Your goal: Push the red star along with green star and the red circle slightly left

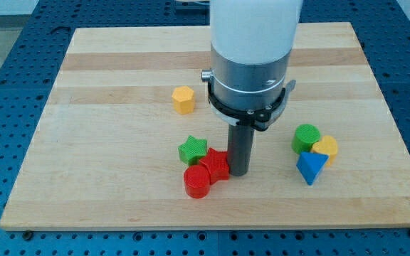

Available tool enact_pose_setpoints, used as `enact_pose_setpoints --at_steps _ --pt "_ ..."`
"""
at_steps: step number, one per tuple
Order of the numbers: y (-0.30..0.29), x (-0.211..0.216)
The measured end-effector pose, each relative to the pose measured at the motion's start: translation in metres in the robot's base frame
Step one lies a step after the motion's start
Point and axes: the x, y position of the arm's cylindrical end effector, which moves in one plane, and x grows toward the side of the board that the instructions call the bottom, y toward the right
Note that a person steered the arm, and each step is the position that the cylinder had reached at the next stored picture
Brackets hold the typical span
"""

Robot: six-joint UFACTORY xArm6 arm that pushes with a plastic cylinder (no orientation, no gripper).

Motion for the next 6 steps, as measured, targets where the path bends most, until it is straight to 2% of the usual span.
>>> enact_pose_setpoints --at_steps 3,6 --pt "-0.043 0.000" --pt "-0.056 -0.004"
